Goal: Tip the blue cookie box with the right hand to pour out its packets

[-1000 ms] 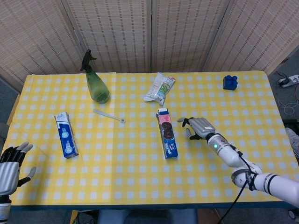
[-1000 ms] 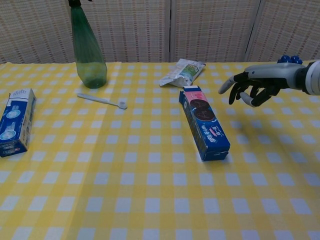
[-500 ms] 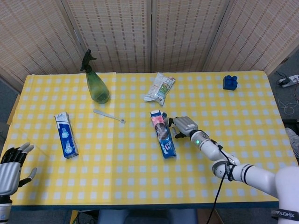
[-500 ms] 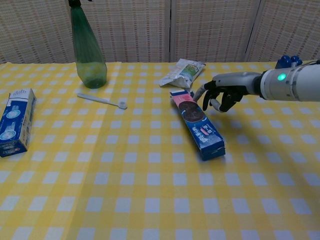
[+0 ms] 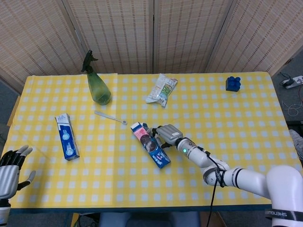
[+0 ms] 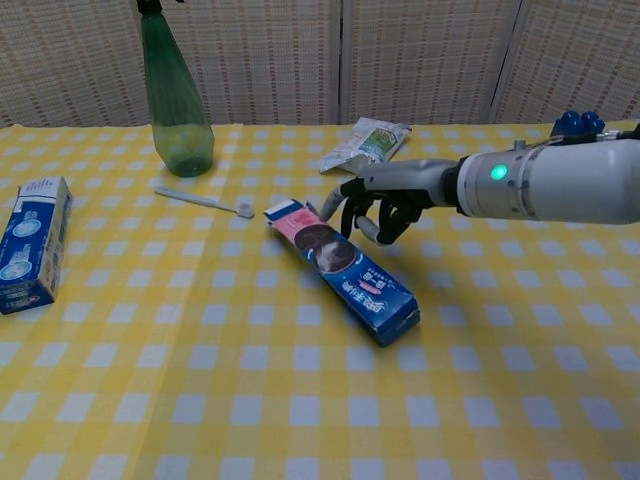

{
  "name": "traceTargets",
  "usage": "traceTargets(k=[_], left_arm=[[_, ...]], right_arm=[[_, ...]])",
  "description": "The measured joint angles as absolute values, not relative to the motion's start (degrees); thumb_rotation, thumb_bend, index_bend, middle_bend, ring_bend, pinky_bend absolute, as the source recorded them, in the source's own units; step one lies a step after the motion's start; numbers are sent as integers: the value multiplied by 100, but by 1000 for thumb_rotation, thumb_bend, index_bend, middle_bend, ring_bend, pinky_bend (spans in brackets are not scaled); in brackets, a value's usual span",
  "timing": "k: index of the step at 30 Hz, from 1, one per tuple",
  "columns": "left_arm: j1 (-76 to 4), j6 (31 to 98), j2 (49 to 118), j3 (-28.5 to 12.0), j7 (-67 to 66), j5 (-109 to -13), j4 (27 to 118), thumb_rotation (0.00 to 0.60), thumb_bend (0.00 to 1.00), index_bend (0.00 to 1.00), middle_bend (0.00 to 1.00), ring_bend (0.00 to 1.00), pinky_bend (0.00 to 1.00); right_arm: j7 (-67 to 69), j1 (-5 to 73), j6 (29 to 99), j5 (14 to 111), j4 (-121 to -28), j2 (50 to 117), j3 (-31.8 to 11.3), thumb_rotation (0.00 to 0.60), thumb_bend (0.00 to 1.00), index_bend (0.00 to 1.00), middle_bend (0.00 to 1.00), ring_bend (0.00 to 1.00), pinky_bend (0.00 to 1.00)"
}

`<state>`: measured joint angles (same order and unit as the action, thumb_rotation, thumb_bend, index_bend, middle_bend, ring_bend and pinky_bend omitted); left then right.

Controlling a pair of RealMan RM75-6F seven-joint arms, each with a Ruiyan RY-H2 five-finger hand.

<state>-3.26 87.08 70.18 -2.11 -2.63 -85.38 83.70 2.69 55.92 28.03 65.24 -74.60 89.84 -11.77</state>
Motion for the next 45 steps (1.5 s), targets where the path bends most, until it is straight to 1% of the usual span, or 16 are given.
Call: traceTargets(k=[3, 6, 10, 13, 19, 23, 34, 40, 45], left_arm=[[-325, 8712, 7016, -211, -263, -8544, 8378, 600, 333, 212, 161, 159, 88], [-328, 8707, 7021, -210, -273, -8551, 8386, 600, 333, 213, 161, 159, 88], [-355, 8684, 7033, -213, -304, -8571, 8408, 600, 333, 215, 161, 159, 88], [-372, 8684, 7042, -216, -326, -8601, 8432, 600, 333, 216, 161, 159, 88], [-377, 8695, 7036, -203, -371, -8634, 8474, 600, 333, 218, 161, 159, 88], [-359, 8705, 7033, -195, -367, -8621, 8477, 600, 333, 218, 161, 159, 88], [-317, 8716, 7043, -177, -326, -8593, 8433, 600, 333, 218, 161, 159, 88], [-323, 8705, 7067, -180, -300, -8597, 8402, 600, 333, 219, 161, 159, 88], [-333, 8688, 7082, -185, -287, -8593, 8383, 600, 333, 219, 161, 159, 88]], right_arm=[[325, 5512, 3038, 6758, -7678, 8884, -1168, 600, 568, 170, 303, 222, 352], [312, 5392, 3417, 7044, -7925, 8742, -1133, 600, 525, 170, 303, 222, 352], [164, 5199, 4037, 7573, -8333, 8531, -999, 600, 512, 170, 310, 218, 342], [135, 5103, 4256, 7996, -8641, 8415, -827, 600, 513, 170, 315, 214, 336], [220, 5065, 4387, 8825, -8939, 8361, -357, 600, 515, 170, 326, 214, 334], [253, 5101, 4403, 9142, -8886, 8525, -122, 600, 518, 170, 333, 214, 332], [551, 5194, 4447, 9448, -8342, 8941, 157, 600, 524, 170, 347, 214, 332], [570, 5129, 4557, 9489, -8225, 8846, 282, 600, 527, 170, 354, 214, 332], [589, 5025, 4595, 9329, -8131, 8665, 309, 600, 529, 170, 355, 214, 332]])
